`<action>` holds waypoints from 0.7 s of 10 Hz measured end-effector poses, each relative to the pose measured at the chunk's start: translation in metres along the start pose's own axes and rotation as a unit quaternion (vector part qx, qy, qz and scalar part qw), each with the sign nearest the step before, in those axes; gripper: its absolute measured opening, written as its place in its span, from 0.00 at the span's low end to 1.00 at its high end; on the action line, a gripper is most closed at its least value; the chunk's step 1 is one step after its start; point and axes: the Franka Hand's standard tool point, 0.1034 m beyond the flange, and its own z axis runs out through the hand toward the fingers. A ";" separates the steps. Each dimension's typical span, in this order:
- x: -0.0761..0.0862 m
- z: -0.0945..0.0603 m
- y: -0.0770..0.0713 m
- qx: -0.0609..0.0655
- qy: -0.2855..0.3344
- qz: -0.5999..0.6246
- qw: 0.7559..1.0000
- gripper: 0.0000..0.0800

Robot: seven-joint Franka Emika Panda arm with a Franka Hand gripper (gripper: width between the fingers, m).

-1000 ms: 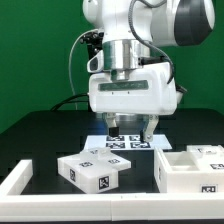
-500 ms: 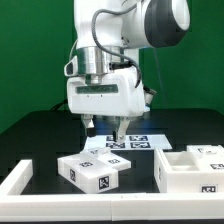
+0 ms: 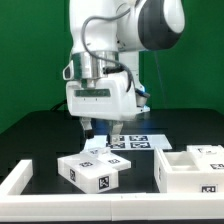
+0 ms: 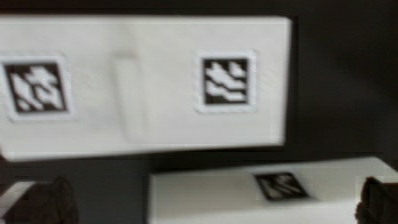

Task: Assemble cabinet

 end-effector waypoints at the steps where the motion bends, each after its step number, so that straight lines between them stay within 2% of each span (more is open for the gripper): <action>1: -0.004 0.008 0.007 -0.008 0.001 0.001 1.000 1.00; 2: -0.007 0.012 0.009 -0.008 -0.003 0.007 1.000 1.00; 4: -0.015 0.018 0.003 -0.013 -0.007 0.024 1.000 1.00; 7: -0.014 0.020 0.004 -0.014 -0.007 0.026 1.000 0.95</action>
Offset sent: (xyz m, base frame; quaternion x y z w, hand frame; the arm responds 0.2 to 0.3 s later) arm 0.0088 0.0222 -0.0101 -0.0157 -0.0071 0.0248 0.9995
